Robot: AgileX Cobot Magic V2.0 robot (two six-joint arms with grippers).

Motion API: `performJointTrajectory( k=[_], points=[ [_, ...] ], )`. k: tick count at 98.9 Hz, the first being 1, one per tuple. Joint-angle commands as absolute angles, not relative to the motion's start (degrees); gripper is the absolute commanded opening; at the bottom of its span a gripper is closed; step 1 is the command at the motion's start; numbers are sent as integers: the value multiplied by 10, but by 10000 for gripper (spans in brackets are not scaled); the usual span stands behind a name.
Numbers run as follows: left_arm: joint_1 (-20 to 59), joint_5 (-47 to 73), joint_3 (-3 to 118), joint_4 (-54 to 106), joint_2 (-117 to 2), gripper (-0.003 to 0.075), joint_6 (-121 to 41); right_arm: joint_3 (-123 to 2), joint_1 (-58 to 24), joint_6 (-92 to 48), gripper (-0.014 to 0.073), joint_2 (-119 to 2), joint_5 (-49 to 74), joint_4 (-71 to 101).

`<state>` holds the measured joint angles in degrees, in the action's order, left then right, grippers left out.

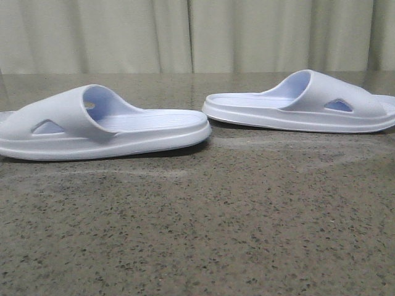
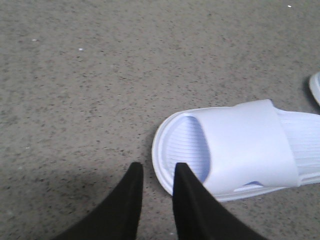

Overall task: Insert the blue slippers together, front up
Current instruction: 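Grasp each slipper's strap, left gripper on one, right on the other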

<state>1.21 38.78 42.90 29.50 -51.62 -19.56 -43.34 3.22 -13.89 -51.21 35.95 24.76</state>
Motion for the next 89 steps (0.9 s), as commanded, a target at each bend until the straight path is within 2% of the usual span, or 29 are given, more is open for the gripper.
performJointTrajectory(
  k=[1,6,13,25,39,45,58,75,89],
  points=[
    [11,382,463,361,-537,272,-246,-472,35,-155,199,-524,357,250],
    [11,395,472,372,-549,351,-257,-482,35,-165,236,-532,361,249],
    [11,405,483,374,-561,407,-261,-495,40,-173,234,-541,368,244],
    [-16,414,493,412,-575,397,-282,-514,73,-179,235,-568,383,242],
    [-110,489,493,511,-600,367,-373,-522,118,-191,235,-618,389,272],
    [-171,532,492,580,-622,358,-414,-522,142,-231,235,-645,395,332],
    [-238,620,491,732,-669,358,-492,-522,202,-341,235,-697,436,496],
    [-252,644,491,726,-721,358,-518,-522,278,-465,235,-769,527,672],
    [-252,646,491,726,-753,358,-534,-522,290,-502,235,-820,541,692]
  ],
)
